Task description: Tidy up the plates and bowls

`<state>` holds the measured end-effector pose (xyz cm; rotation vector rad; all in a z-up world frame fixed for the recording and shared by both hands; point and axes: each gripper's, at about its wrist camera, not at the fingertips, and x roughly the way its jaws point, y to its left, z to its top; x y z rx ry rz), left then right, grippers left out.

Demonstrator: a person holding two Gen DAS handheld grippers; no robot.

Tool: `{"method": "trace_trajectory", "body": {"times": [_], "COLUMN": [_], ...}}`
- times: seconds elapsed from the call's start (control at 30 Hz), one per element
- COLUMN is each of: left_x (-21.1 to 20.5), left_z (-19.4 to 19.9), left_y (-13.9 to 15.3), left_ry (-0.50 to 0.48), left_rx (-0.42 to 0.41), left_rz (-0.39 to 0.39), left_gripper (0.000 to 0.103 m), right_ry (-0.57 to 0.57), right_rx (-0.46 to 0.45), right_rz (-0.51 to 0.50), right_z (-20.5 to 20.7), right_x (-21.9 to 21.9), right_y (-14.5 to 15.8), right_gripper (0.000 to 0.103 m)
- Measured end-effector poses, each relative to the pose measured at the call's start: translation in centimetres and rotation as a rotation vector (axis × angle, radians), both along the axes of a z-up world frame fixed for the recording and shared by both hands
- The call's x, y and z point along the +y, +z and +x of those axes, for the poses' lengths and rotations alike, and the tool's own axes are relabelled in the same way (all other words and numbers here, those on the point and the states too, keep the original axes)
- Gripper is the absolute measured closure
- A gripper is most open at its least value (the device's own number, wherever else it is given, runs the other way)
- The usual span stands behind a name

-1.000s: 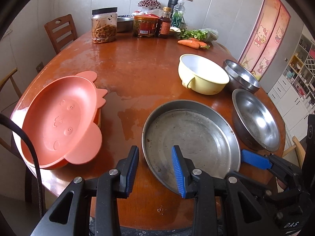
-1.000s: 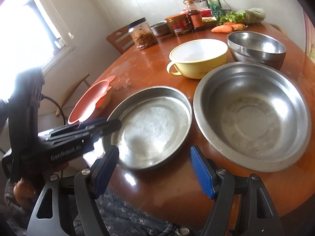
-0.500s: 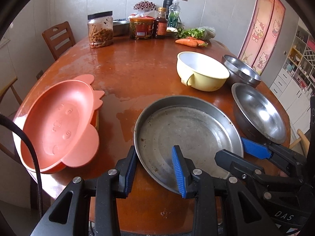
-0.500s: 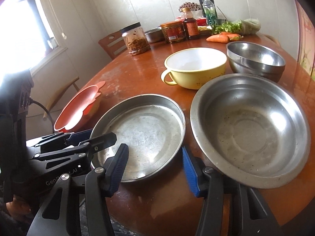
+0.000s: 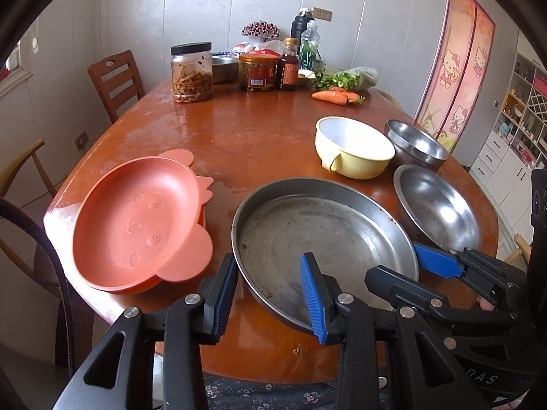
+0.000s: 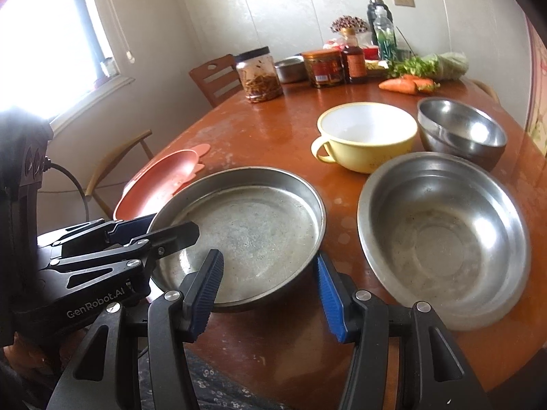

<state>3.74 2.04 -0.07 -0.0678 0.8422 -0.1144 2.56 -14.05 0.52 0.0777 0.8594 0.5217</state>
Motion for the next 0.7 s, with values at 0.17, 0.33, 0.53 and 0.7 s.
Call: {"method": "trace_trajectory", "body": {"times": [0.17, 0.33, 0.53, 0.7], "left_x": [0.7, 1.6, 3.4, 5.0], "left_z": [-0.6, -1.0, -1.2, -0.9], "left_y": [0.6, 1.7, 2.9, 3.5], "left_ry": [0.018, 0.044, 0.076, 0.120], "left_rx": [-0.016, -0.047, -0.072, -0.082], "left_rz": [-0.007, -0.002, -0.011, -0.006], "left_gripper": [0.066, 0.065, 0.065, 0.065], "right_ry": [0.023, 0.047, 0.075, 0.111], "right_rx": [-0.022, -0.054, -0.078, -0.091], "right_rz": [-0.005, -0.004, 0.008, 0.001], "right_z": [-0.4, -0.5, 0.3, 1.2], "right_x": [0.6, 1.6, 3.0, 4.9], "right_y": [0.5, 1.4, 2.5, 3.2], "right_gripper": [0.046, 0.046, 0.046, 0.046]}}
